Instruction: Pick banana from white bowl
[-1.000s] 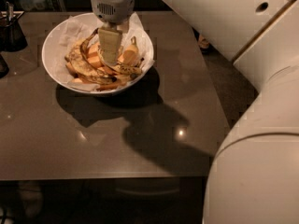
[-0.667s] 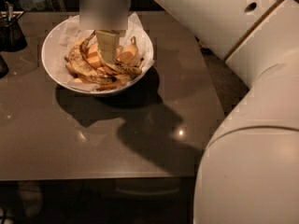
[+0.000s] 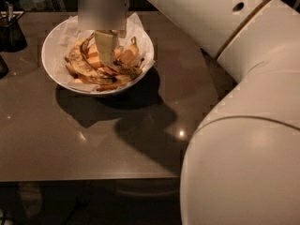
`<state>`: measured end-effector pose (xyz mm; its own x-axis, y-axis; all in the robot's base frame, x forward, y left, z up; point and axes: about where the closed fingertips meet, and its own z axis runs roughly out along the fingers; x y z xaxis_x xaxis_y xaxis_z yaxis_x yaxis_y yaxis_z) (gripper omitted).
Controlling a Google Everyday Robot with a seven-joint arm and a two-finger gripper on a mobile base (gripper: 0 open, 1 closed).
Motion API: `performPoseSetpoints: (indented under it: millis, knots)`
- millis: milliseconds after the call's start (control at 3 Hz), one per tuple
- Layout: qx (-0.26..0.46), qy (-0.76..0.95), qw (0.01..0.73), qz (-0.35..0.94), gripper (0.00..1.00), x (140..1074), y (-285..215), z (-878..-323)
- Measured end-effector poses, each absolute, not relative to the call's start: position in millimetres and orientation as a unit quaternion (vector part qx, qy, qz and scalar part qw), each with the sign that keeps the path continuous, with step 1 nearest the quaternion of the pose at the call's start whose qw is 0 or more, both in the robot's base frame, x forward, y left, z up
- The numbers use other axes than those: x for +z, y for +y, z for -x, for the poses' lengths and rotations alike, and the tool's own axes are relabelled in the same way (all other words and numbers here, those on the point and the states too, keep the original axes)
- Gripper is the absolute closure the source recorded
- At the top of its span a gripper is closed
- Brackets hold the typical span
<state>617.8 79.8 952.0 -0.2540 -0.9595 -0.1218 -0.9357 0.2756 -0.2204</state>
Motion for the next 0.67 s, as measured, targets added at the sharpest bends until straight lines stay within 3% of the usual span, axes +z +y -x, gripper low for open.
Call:
performPoseSetpoints:
  millis: [667]
  knots:
    - [-0.025,0.815,0.105,0.569,0.31,945.4,80.3,-621.1]
